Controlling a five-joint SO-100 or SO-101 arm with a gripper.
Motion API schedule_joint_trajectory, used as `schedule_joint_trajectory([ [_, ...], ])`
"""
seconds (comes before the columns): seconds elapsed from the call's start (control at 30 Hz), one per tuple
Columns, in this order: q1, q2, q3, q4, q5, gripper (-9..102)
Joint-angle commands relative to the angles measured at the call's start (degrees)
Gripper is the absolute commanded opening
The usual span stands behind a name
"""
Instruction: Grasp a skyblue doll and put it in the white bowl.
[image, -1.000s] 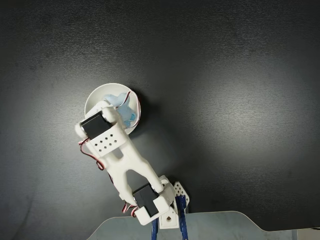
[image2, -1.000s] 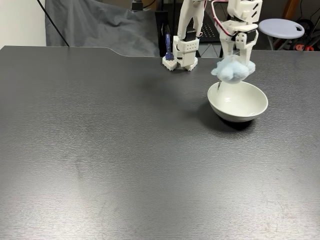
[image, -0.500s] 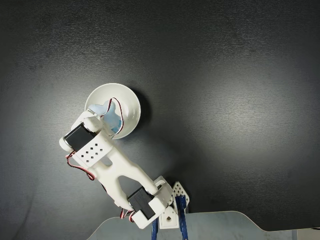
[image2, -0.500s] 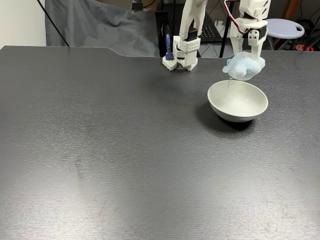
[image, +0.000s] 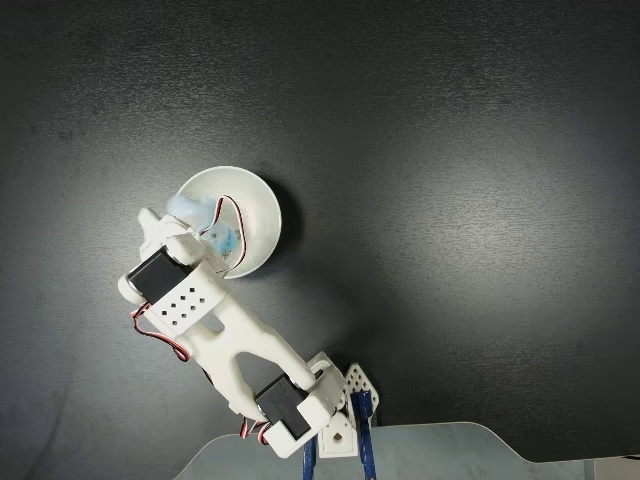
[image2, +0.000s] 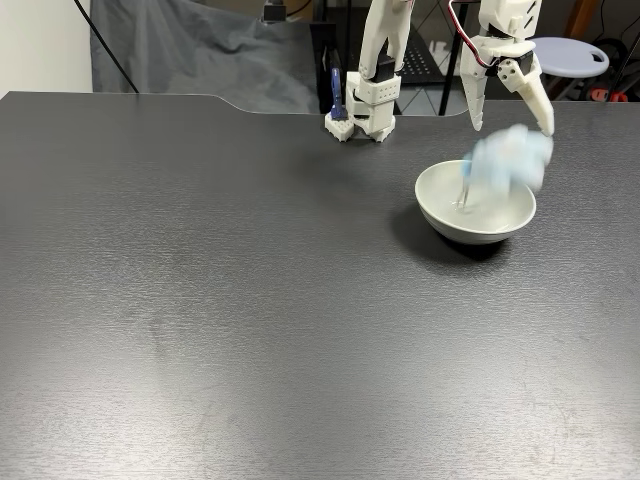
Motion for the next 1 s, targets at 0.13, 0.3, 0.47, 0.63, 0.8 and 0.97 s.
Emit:
schedule_joint_trajectory([
  [0.13,0.18,5.19,-0.53,3.08,0.53,61],
  [0.3,9.76,5.10,-1.14,3.08,0.62,61],
  [0.47,35.24,1.67,-1.41,0.88,0.26,61],
  [0.63,49.22,-2.46,-1.41,-1.05,0.53,61],
  [0.8,50.45,3.52,-3.43,-0.62,0.62,61],
  [0.97,49.66,20.39,-5.71,-0.53,0.53,61],
])
